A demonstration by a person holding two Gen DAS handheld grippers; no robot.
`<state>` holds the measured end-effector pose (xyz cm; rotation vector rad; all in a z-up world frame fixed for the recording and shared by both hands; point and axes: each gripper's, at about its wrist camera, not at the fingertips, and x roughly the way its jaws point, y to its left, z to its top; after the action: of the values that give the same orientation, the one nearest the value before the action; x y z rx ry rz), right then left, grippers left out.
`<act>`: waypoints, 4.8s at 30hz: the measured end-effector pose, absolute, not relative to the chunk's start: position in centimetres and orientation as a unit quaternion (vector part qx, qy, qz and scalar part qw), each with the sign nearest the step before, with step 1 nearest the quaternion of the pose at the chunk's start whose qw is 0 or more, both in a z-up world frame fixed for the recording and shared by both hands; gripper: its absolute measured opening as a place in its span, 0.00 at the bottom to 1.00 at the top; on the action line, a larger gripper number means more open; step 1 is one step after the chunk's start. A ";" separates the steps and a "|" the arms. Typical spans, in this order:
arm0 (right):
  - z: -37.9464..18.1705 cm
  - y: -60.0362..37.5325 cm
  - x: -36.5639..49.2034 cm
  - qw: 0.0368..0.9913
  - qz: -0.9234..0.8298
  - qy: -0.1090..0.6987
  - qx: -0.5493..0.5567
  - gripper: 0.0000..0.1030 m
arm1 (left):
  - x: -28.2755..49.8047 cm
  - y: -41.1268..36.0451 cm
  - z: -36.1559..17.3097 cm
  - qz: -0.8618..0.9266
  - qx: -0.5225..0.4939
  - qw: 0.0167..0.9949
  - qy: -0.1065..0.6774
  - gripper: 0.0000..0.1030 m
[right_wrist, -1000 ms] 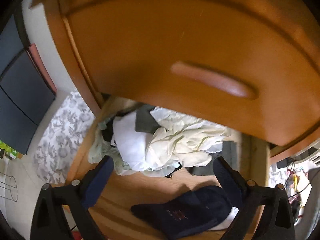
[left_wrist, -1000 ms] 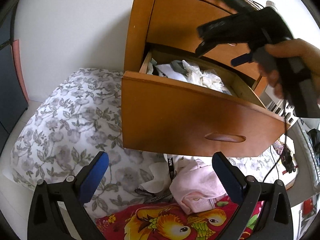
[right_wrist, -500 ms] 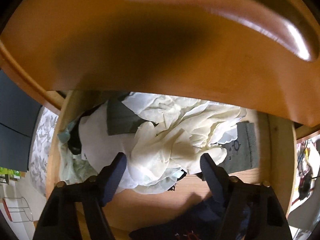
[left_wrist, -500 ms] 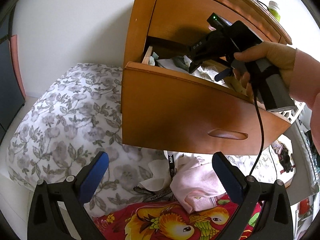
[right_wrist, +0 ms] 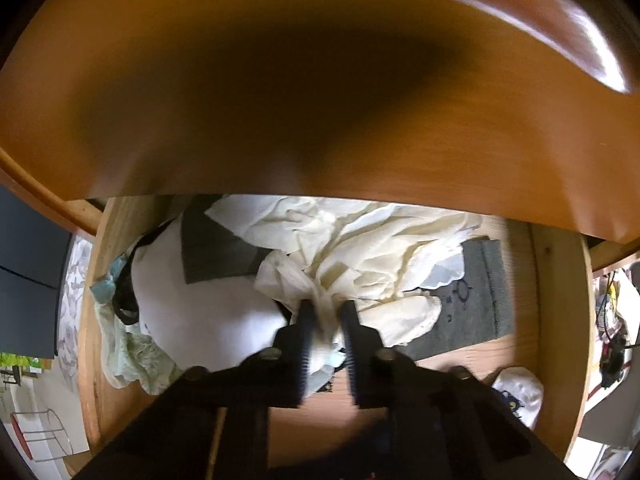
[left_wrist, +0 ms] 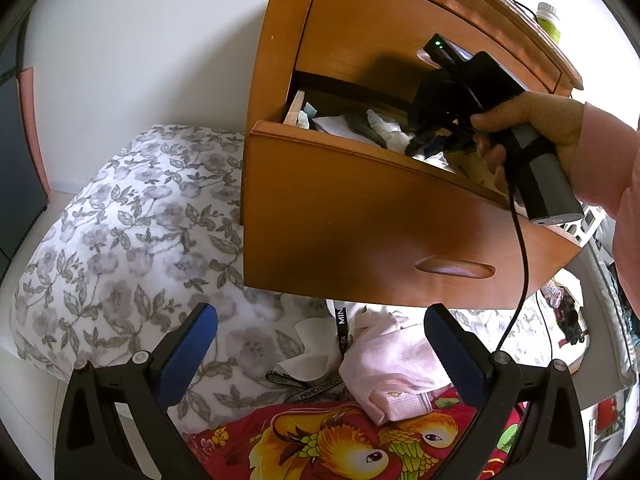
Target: Take underwear out of drawer
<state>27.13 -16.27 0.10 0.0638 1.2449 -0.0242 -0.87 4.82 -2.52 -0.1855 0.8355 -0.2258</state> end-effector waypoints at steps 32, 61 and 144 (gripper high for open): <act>15.5 -23.1 16.2 0.893 -0.016 0.450 0.007 0.04 | -2.8 3.2 -0.7 -0.128 -0.078 0.906 0.397 1.00; 33.6 -18.9 1.7 0.949 0.033 0.309 -0.060 0.03 | -4.7 4.0 2.2 -0.130 -0.092 0.915 0.370 1.00; 10.5 -16.5 2.5 0.861 0.085 0.489 -0.114 1.00 | -5.1 3.9 2.2 -0.082 -0.087 0.924 0.363 1.00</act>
<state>2.47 -16.50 10.54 -0.2395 1.0264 0.1777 -5.13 3.86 2.15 -0.1788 0.7456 -0.1687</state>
